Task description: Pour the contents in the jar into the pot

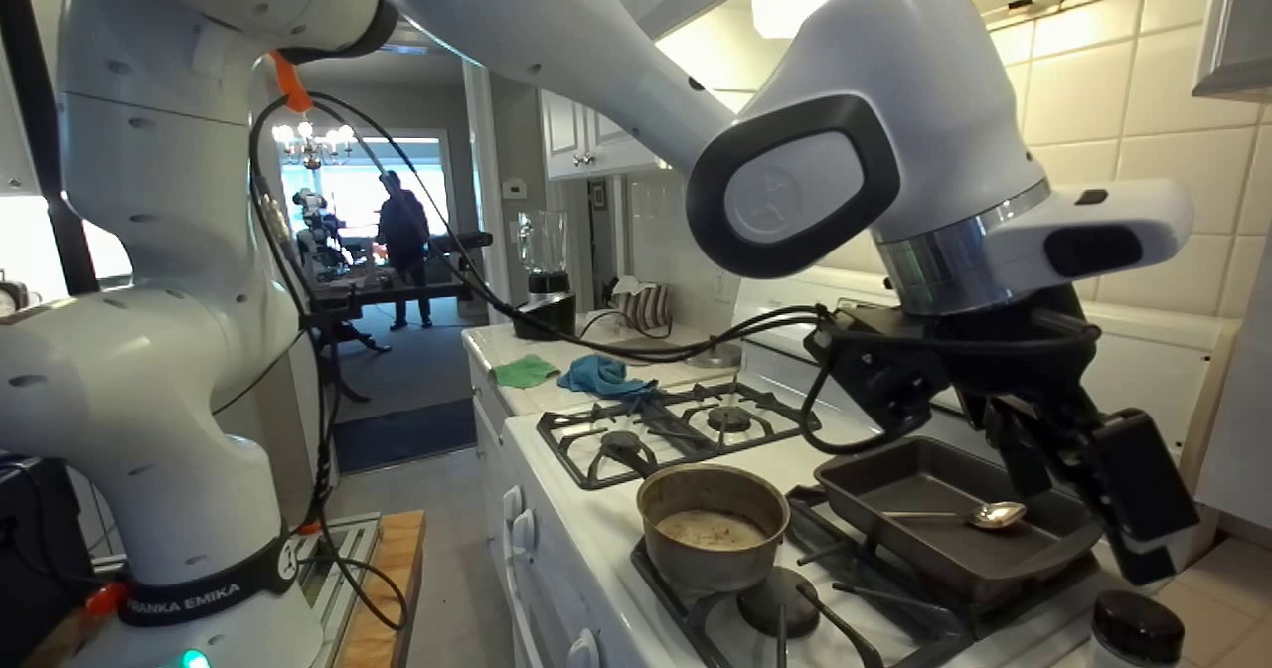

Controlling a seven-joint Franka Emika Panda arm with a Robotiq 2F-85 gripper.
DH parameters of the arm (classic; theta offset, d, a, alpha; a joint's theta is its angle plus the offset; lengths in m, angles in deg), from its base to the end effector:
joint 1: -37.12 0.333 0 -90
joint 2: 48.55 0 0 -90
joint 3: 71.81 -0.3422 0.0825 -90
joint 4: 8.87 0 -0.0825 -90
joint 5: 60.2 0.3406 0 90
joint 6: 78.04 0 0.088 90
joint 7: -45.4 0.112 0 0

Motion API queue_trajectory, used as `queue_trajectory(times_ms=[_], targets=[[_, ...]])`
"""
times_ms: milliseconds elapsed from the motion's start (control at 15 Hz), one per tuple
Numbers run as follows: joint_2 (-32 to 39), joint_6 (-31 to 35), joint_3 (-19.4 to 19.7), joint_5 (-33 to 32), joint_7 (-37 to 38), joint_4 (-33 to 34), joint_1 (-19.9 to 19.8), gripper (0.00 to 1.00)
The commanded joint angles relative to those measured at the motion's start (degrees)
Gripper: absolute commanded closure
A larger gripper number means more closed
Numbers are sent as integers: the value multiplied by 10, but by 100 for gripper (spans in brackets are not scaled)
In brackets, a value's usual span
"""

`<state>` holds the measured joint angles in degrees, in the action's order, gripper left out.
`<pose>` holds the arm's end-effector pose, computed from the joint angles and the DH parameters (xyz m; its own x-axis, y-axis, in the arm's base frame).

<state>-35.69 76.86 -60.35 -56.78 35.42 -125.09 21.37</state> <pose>0.5366 -0.2696 0.4376 0.8566 -0.2791 0.4339 -0.3427 -0.9365 0.0740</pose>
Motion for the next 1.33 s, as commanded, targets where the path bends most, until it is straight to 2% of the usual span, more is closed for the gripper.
queue_trajectory(times_ms=[0, 467, 800, 1067, 1267], targets=[[26, 38, -34, 61, -76, 6, -25, 0], [74, 110, -62, 48, -124, 3, -42, 0], [115, 187, -62, 41, -148, 7, -44, 0], [142, 236, -90, 50, -161, 16, -68, 0], [159, 248, -130, 51, -168, 30, -101, 0]])
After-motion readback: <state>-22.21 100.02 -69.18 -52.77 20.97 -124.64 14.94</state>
